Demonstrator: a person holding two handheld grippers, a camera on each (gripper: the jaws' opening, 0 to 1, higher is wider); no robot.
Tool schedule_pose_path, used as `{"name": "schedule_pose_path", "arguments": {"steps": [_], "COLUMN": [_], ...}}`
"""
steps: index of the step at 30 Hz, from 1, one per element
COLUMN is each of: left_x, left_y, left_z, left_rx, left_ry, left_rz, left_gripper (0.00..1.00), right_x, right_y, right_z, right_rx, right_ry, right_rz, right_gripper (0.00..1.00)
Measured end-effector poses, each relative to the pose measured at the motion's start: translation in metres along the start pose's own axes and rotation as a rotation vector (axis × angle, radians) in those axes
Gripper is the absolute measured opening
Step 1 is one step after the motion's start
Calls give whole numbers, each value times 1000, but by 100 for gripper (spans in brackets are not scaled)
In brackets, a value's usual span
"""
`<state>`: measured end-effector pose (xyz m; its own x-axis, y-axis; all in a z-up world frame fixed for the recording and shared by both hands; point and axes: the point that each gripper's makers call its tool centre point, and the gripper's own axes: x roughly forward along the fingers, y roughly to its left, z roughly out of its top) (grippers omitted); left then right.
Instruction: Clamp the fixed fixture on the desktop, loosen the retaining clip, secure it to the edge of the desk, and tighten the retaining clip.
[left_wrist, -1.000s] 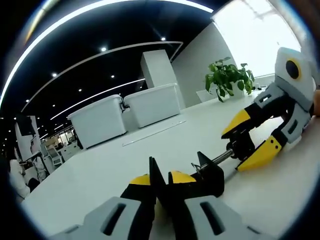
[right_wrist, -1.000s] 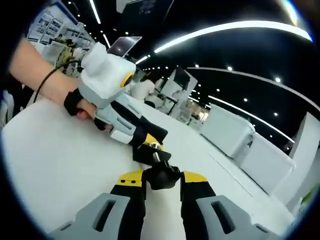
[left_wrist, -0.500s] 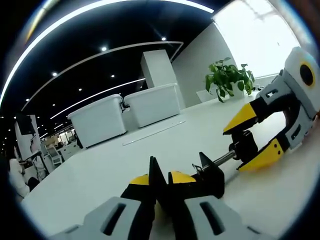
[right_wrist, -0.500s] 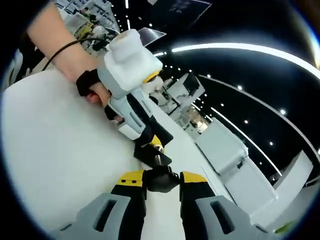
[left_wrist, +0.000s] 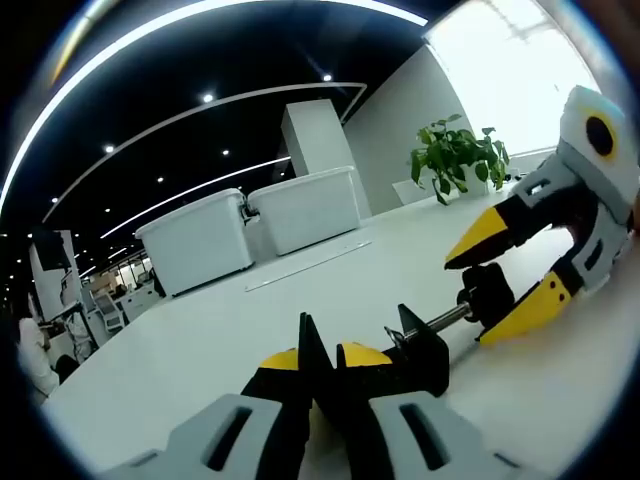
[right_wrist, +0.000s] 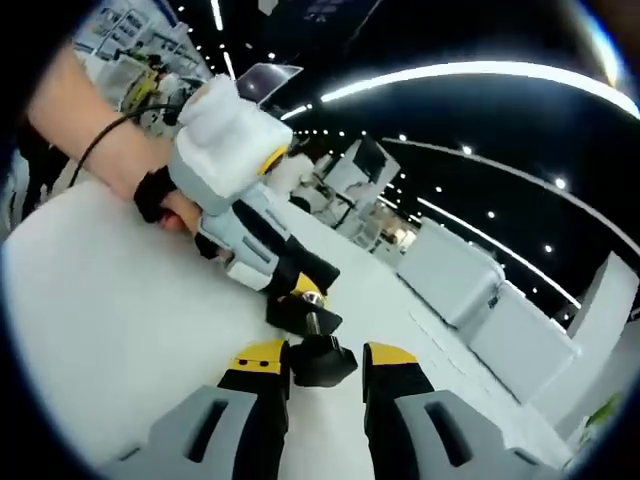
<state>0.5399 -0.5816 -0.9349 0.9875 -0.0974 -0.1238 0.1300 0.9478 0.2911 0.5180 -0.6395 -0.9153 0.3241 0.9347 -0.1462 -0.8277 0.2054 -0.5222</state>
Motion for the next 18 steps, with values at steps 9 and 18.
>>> {"name": "schedule_pose_path", "arguments": {"steps": [9, 18], "left_x": [0, 0], "left_y": [0, 0], "left_z": [0, 0], "left_rx": [0, 0], "left_ry": [0, 0], "left_rz": [0, -1], "left_gripper": [10, 10], "right_x": [-7, -8], "right_y": [-23, -26], "right_z": [-4, -14], "right_rx": [772, 896], "right_ry": [-82, -73], "right_rz": [49, 30], "right_gripper": [30, 27]}}
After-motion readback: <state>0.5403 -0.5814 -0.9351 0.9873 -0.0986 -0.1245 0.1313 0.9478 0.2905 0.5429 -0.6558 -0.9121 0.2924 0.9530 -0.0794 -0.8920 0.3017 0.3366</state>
